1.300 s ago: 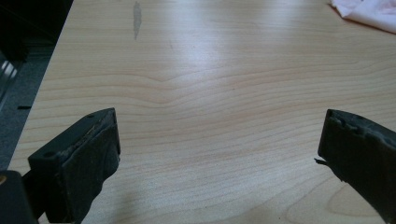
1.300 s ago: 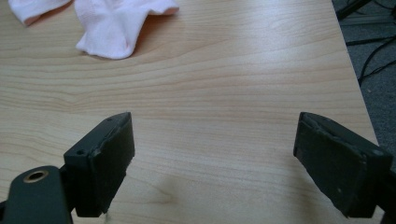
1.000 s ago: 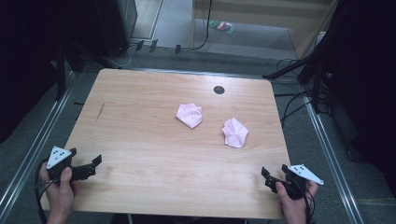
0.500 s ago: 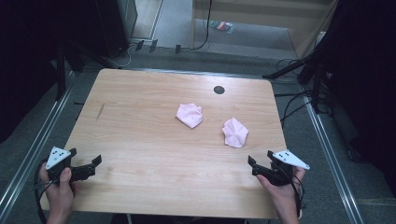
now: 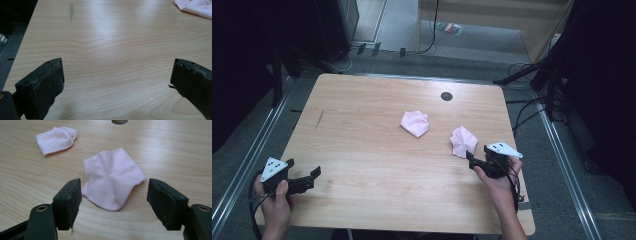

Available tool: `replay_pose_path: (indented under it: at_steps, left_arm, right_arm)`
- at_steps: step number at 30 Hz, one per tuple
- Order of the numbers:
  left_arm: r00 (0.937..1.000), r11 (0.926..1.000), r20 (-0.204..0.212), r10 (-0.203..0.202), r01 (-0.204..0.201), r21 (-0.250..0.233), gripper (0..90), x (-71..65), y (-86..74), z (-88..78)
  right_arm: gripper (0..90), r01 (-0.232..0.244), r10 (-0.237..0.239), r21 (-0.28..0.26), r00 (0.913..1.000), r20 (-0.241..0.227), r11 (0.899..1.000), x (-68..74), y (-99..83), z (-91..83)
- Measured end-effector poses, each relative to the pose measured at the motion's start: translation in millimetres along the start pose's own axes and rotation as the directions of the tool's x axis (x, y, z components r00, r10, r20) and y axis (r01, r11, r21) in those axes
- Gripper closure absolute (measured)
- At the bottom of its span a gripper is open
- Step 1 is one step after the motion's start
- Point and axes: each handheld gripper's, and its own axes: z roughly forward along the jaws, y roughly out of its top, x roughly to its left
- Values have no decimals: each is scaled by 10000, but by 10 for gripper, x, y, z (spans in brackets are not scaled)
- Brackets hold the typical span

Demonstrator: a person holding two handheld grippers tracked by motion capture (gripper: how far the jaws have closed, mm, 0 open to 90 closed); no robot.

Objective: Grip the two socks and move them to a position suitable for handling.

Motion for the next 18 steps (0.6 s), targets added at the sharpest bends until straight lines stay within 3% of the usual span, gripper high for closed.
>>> replay_pose_path:
  at_steps: [6, 12, 13, 18]
  left_arm:
    - [10000, 10000, -8, 22, -22, 10, 0, 0, 0, 0]
    - [10000, 10000, -28, 45, -45, 69, 0, -4, 2, 1]
    - [10000, 10000, -23, 43, -43, 55, 0, -4, 2, 2]
    - [10000, 10000, -18, 41, -41, 48, 0, -1, 2, 1]
  right_arm:
    - [292, 211, -217, 395, 9997, 147, 9990, 49, 53, 229]
    - [308, 246, -235, 638, 9996, -173, 9977, 57, 130, 387]
    - [301, 370, -347, 876, 9990, -278, 9955, 62, 155, 458]
    - [294, 298, -273, 1019, 9993, -253, 9943, 71, 186, 594]
